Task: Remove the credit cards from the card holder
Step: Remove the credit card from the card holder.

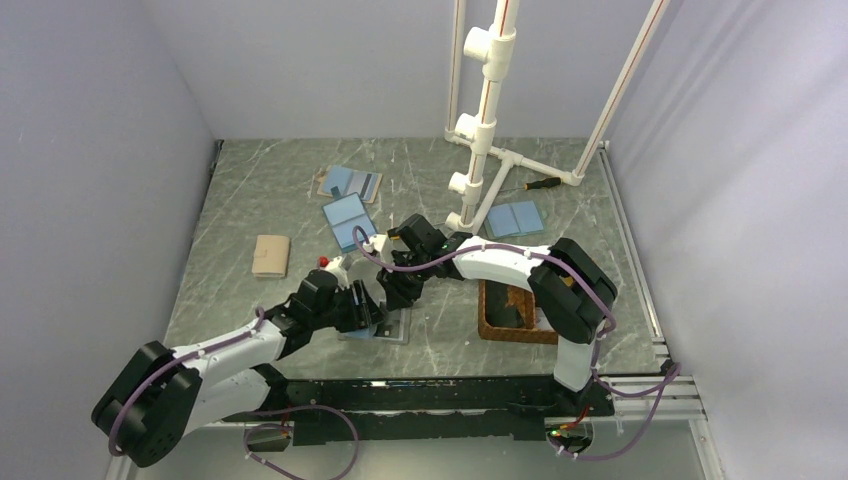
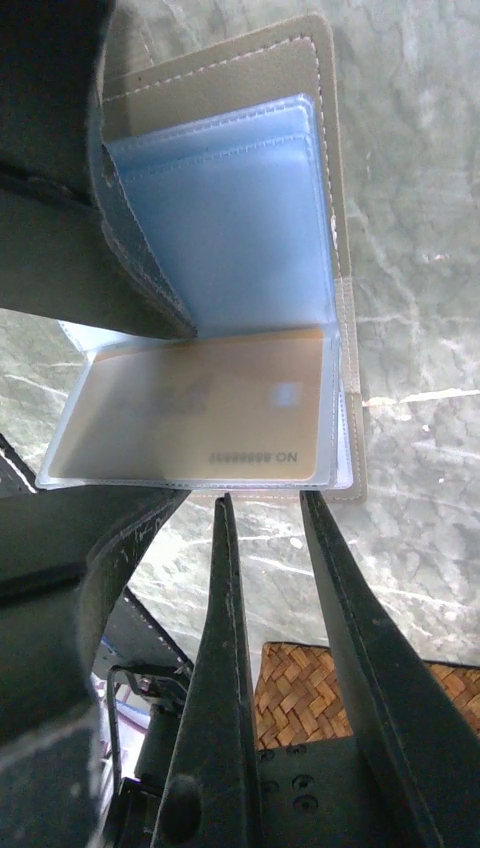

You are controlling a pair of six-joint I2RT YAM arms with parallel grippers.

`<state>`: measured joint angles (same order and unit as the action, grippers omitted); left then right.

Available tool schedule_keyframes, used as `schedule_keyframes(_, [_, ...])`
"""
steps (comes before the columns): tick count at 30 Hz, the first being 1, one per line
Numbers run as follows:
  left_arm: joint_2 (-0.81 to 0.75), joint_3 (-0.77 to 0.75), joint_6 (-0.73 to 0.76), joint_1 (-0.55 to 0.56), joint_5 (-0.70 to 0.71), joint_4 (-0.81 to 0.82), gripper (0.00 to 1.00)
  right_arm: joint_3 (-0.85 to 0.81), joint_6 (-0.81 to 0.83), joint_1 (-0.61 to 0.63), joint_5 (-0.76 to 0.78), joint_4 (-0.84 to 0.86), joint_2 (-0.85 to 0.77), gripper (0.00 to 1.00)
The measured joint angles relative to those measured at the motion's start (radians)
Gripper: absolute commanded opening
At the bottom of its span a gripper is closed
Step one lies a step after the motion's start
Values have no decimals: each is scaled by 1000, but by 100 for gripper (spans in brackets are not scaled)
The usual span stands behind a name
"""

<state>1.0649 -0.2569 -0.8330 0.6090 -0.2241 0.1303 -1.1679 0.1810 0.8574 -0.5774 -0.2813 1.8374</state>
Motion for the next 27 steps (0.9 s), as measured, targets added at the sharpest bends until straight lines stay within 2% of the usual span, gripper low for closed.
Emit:
schedule_keyframes(5, [-10, 0, -5, -4, 13, -22, 44, 0, -2, 0, -1, 0, 0, 34])
schedule_keyframes(16, [-42, 8, -22, -22, 14, -26, 29, 0, -2, 0, -6, -1, 18, 34])
schedule_keyframes(20, [-45, 28, -23, -32, 16, -52, 29, 0, -3, 0, -8, -2, 40, 34])
schedule_keyframes(27, [-65, 31, -27, -57, 5, -67, 37, -8, -2, 0, -9, -6, 53, 35])
